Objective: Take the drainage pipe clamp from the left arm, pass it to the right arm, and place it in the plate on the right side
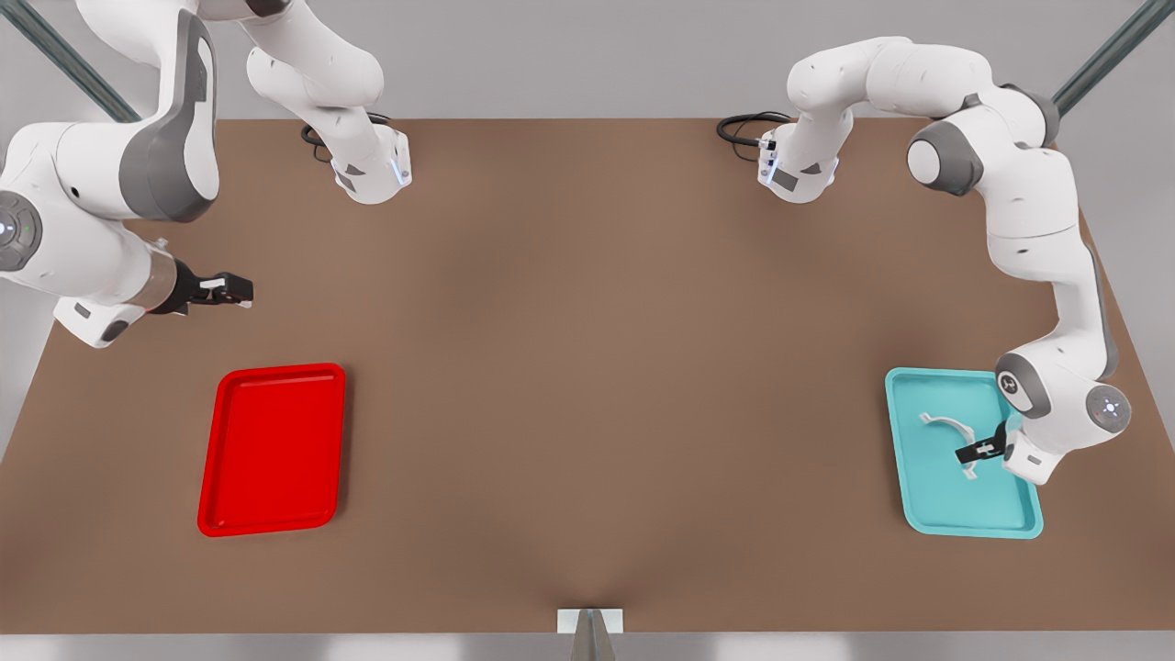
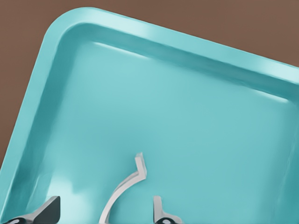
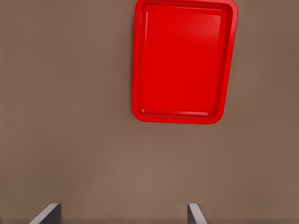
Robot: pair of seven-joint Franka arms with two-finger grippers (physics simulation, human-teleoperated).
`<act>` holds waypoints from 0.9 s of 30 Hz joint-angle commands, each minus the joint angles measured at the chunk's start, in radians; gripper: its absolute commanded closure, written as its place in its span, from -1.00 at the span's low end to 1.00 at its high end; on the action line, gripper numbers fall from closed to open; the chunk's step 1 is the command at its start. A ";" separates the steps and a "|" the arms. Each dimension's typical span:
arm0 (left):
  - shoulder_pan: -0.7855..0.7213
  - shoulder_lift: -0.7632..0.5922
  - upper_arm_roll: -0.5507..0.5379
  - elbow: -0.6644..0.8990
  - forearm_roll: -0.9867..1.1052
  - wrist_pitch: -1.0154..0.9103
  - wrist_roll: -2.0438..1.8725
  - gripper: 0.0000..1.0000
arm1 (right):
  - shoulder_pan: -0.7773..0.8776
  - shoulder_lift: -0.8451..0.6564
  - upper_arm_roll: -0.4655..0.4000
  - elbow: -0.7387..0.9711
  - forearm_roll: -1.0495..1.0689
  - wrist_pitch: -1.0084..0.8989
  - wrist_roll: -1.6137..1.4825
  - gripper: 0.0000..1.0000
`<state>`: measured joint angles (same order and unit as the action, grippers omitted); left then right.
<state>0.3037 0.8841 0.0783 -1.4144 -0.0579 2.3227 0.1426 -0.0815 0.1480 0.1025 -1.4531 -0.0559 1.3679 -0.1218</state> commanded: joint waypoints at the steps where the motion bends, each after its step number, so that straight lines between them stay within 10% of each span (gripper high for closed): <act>1: 0.000 0.001 0.000 0.002 -0.010 0.007 0.037 -0.70 | 0.000 -0.001 0.000 0.000 0.001 -0.009 -0.001 -1.00; 27: 0.000 0.007 0.000 0.008 -0.036 0.003 0.068 0.27 | 0.005 0.018 0.002 0.000 0.002 -0.015 -0.001 -1.00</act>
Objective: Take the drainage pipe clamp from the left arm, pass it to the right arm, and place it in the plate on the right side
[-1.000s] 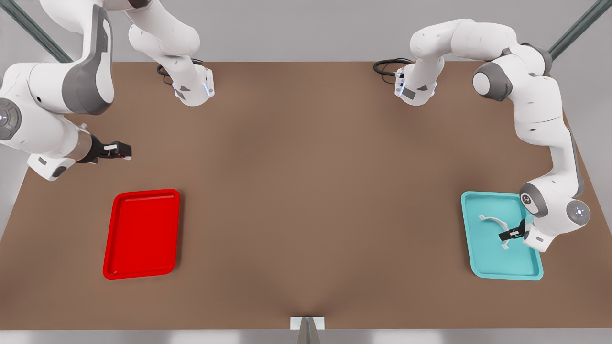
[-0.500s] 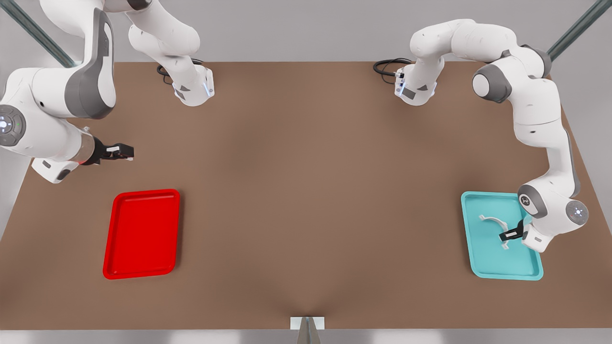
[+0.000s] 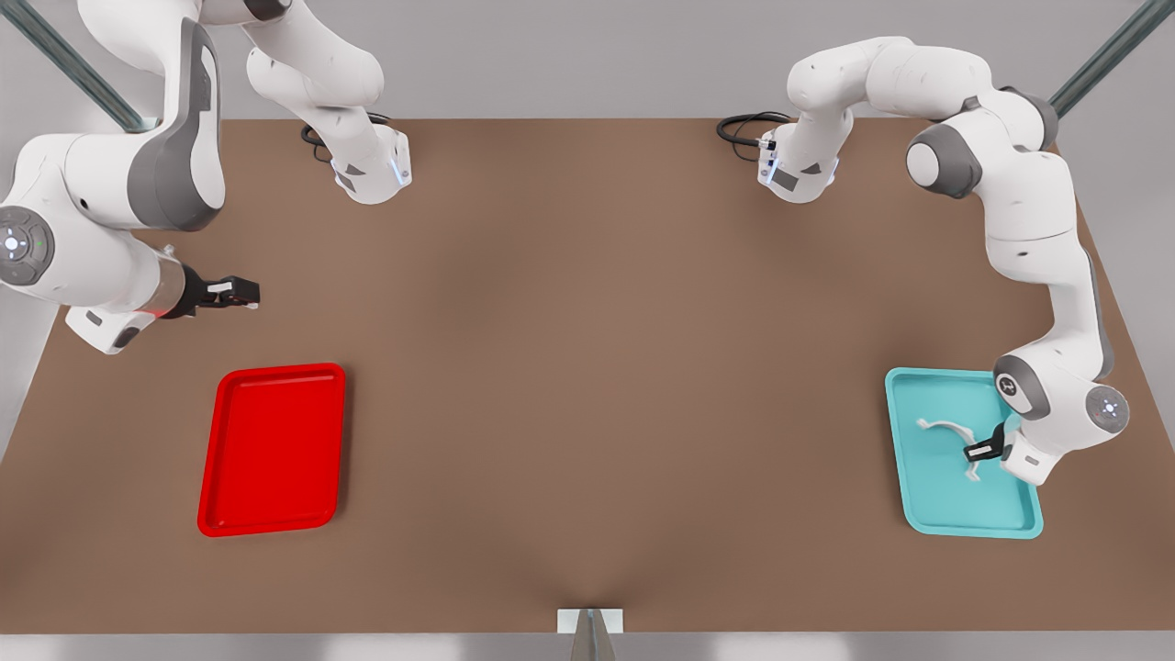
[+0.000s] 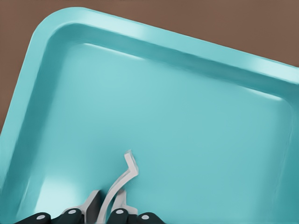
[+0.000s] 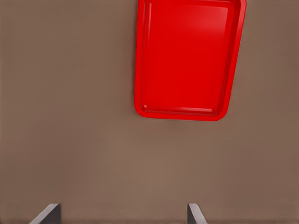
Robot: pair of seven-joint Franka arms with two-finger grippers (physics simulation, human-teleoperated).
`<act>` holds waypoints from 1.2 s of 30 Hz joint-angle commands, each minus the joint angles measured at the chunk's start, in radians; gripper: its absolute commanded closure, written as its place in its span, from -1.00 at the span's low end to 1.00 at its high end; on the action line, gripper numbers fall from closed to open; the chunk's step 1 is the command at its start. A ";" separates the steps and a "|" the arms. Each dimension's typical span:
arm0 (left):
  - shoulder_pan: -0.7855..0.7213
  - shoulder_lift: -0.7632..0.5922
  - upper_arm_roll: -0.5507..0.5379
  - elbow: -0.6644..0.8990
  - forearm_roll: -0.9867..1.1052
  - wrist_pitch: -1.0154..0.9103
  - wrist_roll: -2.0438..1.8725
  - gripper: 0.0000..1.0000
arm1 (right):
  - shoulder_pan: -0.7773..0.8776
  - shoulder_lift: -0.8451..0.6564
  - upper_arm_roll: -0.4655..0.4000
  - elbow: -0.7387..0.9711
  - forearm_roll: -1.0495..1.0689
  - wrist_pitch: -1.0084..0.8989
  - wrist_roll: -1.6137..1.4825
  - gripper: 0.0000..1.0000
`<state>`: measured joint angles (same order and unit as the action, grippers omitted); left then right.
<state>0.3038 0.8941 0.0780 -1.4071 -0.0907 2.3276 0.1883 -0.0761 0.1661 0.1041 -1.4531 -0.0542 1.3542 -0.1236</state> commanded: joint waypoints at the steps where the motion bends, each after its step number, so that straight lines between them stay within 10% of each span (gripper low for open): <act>1: 0.000 -0.001 -0.001 0.000 -0.003 -0.002 0.022 0.27 | 0.001 0.000 0.000 0.000 0.001 -0.001 0.001 -1.00; 17: -0.018 -0.093 -0.007 -0.007 -0.001 -0.083 0.016 0.57 | 0.001 0.003 0.000 0.002 -0.001 -0.007 0.001 -1.00; 24: -0.364 -0.334 -0.006 -0.092 0.002 -0.358 -0.391 0.57 | 0.116 0.150 0.014 0.131 0.137 0.029 -0.019 -1.00; 36: -0.844 -0.267 -0.084 0.053 0.003 -0.425 -1.627 0.57 | 0.452 0.455 0.109 0.131 0.195 0.769 -0.441 -1.00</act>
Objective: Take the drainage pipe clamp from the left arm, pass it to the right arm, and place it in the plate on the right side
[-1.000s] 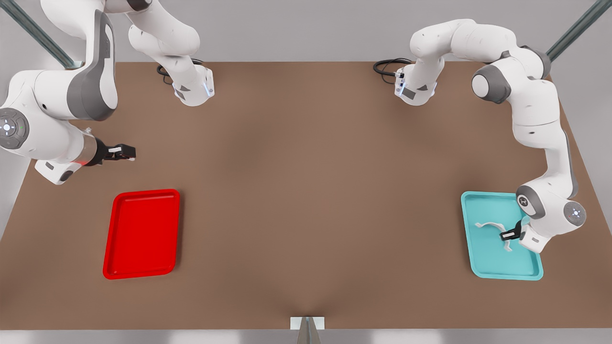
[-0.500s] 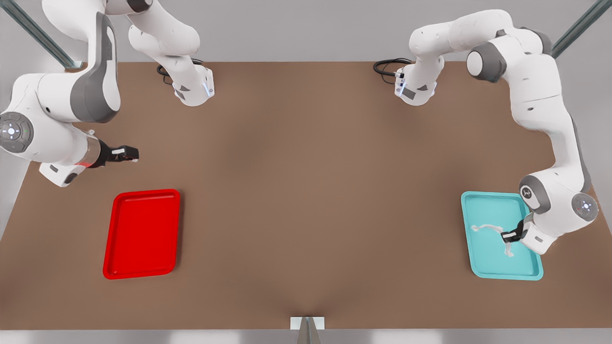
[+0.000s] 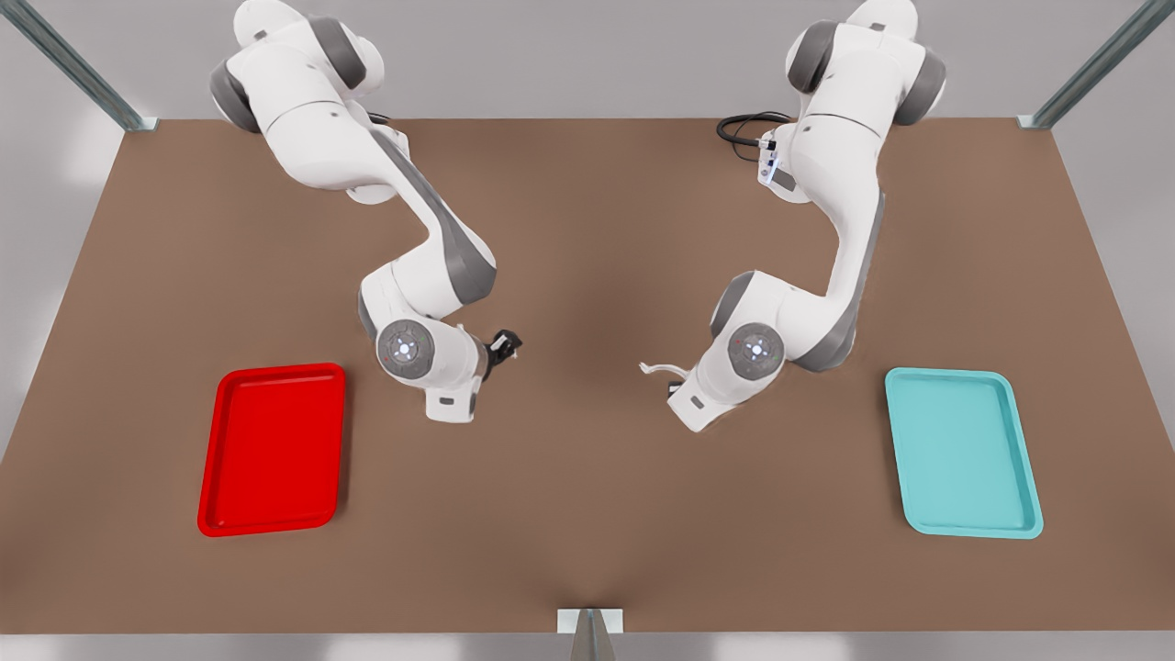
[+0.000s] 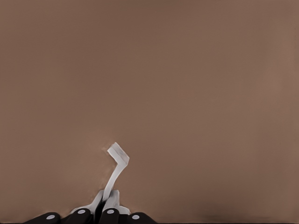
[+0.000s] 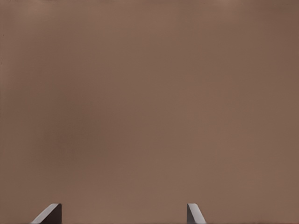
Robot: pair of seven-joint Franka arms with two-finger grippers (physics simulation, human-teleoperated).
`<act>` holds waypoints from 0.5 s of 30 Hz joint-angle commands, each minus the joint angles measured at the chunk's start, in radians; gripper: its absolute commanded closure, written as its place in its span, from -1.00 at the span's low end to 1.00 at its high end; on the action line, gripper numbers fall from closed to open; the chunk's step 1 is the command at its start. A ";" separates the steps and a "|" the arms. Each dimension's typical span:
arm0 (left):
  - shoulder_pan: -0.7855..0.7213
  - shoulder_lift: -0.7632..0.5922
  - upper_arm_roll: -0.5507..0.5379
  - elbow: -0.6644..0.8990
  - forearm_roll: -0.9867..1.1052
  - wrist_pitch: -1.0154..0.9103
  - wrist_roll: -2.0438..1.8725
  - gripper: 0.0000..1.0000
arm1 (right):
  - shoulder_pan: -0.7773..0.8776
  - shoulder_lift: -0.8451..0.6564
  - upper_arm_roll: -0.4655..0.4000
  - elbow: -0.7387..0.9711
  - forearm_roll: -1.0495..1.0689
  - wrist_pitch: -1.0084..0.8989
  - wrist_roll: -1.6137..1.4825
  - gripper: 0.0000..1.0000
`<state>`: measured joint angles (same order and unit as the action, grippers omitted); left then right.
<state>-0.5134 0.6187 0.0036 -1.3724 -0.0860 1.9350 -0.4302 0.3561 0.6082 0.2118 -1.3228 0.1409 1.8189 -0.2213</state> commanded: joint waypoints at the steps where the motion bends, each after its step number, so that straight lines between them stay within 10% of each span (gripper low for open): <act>1: -0.060 0.030 -0.010 0.044 -0.003 -0.031 -1.085 0.57 | 0.038 0.021 0.000 -0.001 -0.003 0.359 -0.391 -1.00; 15: -0.140 0.156 -0.010 0.208 -0.005 -0.021 -1.262 0.57 | 0.075 -0.085 0.041 -0.208 -0.063 0.566 -0.859 -1.00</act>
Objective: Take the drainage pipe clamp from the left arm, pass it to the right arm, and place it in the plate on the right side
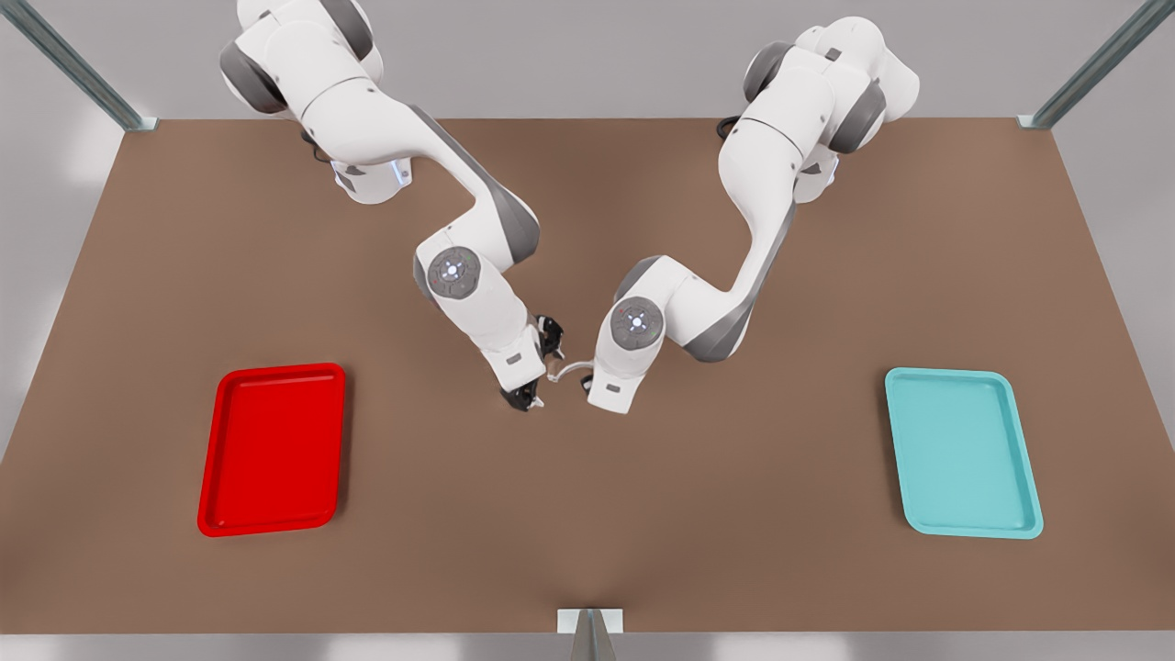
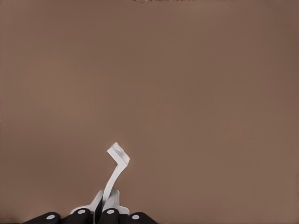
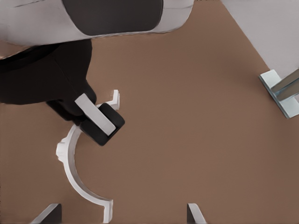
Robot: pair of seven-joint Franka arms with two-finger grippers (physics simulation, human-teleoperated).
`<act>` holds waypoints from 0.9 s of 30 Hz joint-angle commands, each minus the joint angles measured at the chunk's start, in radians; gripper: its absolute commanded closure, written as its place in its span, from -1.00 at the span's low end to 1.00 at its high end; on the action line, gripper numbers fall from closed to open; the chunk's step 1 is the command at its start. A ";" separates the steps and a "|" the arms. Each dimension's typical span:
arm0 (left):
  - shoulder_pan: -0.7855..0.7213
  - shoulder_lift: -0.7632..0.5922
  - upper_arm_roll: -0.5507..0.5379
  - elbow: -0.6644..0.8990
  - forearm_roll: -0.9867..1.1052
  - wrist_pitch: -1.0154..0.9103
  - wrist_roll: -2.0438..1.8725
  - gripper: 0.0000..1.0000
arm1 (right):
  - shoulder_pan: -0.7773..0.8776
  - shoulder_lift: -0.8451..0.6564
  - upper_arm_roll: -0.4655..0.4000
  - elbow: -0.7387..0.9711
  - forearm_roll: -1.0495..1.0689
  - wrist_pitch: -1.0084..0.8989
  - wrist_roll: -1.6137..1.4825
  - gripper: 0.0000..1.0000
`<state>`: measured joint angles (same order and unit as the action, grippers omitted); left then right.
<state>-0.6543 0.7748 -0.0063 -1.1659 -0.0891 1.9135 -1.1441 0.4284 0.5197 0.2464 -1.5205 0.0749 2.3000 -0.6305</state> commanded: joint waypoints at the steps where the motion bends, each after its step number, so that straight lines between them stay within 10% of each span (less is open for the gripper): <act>1: 0.002 0.000 0.000 0.002 -0.001 0.001 -0.549 0.57 | 0.006 0.014 0.008 -0.015 0.002 0.107 -0.449 -1.00; 27: 0.021 -0.008 0.005 0.072 0.000 -0.149 -0.551 0.57 | 0.036 0.138 0.008 0.011 -0.014 0.225 -0.466 -1.00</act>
<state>-0.6343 0.7682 -0.0035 -1.0944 -0.0916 1.7918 -1.5739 0.4645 0.6580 0.2544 -1.5095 0.0603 2.5206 -0.9807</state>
